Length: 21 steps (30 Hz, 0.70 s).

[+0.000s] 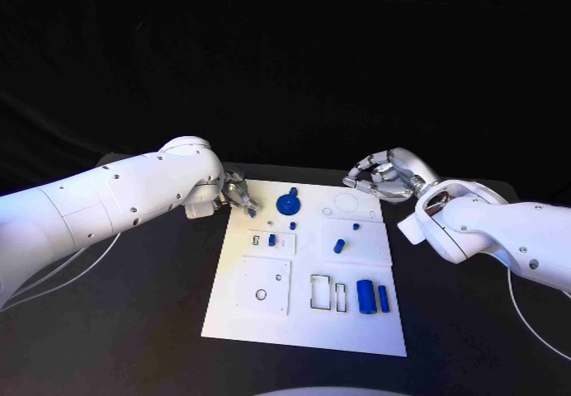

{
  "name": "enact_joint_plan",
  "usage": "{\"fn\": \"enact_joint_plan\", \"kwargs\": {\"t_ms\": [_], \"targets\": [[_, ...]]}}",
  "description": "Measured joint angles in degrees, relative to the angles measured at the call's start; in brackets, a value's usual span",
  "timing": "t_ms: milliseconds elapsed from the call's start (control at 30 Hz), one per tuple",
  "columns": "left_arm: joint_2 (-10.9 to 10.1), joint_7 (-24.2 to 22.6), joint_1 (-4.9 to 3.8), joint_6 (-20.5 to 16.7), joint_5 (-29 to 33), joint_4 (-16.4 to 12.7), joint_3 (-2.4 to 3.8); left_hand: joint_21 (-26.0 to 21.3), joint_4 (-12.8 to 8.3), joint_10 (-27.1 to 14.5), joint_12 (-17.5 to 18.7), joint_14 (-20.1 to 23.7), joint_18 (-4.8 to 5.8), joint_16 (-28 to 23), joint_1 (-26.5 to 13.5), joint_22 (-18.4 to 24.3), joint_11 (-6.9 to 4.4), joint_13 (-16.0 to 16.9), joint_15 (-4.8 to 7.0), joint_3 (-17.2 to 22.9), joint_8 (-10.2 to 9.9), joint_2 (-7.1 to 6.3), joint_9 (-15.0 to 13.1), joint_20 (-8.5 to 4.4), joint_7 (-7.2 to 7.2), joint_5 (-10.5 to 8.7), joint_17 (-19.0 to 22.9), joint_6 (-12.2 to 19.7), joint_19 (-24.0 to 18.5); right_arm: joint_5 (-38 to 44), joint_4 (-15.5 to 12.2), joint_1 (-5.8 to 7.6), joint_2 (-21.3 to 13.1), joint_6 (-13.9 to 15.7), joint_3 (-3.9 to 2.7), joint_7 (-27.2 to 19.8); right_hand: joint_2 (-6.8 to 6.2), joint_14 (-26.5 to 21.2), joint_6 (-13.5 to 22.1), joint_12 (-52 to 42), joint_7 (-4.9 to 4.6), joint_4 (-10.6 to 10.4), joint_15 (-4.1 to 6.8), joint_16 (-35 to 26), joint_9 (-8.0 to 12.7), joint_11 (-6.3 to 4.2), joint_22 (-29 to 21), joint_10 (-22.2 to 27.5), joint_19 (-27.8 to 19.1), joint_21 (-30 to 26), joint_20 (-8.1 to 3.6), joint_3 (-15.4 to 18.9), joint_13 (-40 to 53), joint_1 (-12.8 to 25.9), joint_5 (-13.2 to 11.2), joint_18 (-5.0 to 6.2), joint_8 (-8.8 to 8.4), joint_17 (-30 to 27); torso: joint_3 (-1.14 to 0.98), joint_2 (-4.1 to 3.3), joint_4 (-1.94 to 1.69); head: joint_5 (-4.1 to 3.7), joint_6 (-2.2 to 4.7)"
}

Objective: Assemble the parts on the task board

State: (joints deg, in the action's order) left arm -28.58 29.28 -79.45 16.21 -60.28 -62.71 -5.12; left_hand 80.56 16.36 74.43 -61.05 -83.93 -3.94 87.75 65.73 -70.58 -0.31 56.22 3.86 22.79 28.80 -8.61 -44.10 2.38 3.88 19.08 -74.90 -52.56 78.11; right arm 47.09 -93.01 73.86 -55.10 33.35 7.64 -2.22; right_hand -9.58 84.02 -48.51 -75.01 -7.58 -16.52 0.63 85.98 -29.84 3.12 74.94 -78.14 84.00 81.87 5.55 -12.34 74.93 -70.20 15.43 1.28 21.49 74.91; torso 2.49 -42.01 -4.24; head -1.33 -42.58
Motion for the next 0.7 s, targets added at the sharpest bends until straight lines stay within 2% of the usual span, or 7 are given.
{"fn": "enact_joint_plan", "kwargs": {"t_ms": [100,333,433,533,700], "targets": [[0.05,-0.11,0.01,-0.36,0.22,0.05,0.00,0.00,-0.09,0.00,0.00,0.00,0.00,0.00,0.46,-0.08,0.00,-0.03,0.00,0.23,0.00,-0.13,0.06,0.12,0.00,0.00,0.00,0.00,0.12,0.00,0.00,0.00,0.03,-0.01,0.00,0.00,0.00,0.00,0.00,0.00,0.00,0.00,0.00,0.00,0.00,0.00,0.00,0.00,0.00,0.00,0.00,0.00,0.00,0.00,0.00,0.00,0.00,0.00,-0.01,0.00,0.00,0.00,-0.01],[0.21,-0.34,0.01,-1.02,0.90,0.22,0.00,0.00,-0.47,-0.07,0.00,0.00,0.00,0.00,3.45,-0.18,-0.07,-0.21,0.00,1.48,-0.01,0.98,0.17,0.21,0.00,0.00,0.00,0.00,0.21,0.00,0.04,0.00,0.06,-0.03,0.00,0.00,0.00,0.00,0.00,0.00,0.00,0.00,0.00,0.00,0.01,0.00,-0.01,0.00,0.00,0.00,0.00,0.00,0.00,0.00,0.33,0.00,0.00,0.00,0.00,-0.01,0.02,-0.01,-0.13],[0.28,-0.45,0.01,-1.24,1.21,0.33,0.00,0.00,-1.76,-0.21,0.00,0.00,0.00,0.00,6.55,-0.20,-0.20,-0.35,0.00,3.53,-0.22,1.61,0.32,0.21,0.05,-0.04,0.00,0.05,0.21,0.00,0.05,0.00,0.07,-0.04,0.00,0.01,0.00,0.00,0.00,0.00,0.00,0.00,0.00,0.00,-0.04,0.00,-0.01,0.00,0.00,0.00,0.00,0.00,-0.01,0.00,0.33,0.00,0.00,0.00,0.00,-0.02,0.02,-0.01,-0.19],[0.28,-0.55,0.02,-1.45,1.56,0.42,0.00,0.00,-2.94,-0.39,0.00,0.00,-0.01,0.00,8.88,-0.26,-0.36,-0.63,0.00,5.93,-0.54,1.61,0.31,0.21,0.37,-0.04,0.00,0.37,0.21,0.00,0.07,0.00,0.08,-0.05,0.00,0.02,0.18,0.00,0.00,0.00,0.00,0.00,0.00,0.00,-0.05,0.00,-0.01,0.00,0.00,0.00,0.00,0.00,-0.01,-0.18,0.56,0.00,0.00,0.00,0.00,-0.01,0.02,0.02,-0.23],[-0.06,-0.66,0.02,-1.77,2.38,0.39,0.00,0.00,-0.72,-0.60,0.30,0.00,0.00,0.00,10.92,-0.44,-0.16,-1.17,-0.01,8.15,0.96,0.94,0.24,0.21,0.64,0.25,0.00,0.64,0.21,0.00,0.13,0.00,0.09,-0.06,0.00,0.02,0.23,0.00,0.00,0.00,0.00,0.00,0.00,0.00,-0.05,0.00,-0.01,0.00,0.00,0.00,0.00,0.00,-0.01,-0.23,0.56,0.00,0.00,0.00,-0.01,0.04,0.00,0.02,-0.24]]}}
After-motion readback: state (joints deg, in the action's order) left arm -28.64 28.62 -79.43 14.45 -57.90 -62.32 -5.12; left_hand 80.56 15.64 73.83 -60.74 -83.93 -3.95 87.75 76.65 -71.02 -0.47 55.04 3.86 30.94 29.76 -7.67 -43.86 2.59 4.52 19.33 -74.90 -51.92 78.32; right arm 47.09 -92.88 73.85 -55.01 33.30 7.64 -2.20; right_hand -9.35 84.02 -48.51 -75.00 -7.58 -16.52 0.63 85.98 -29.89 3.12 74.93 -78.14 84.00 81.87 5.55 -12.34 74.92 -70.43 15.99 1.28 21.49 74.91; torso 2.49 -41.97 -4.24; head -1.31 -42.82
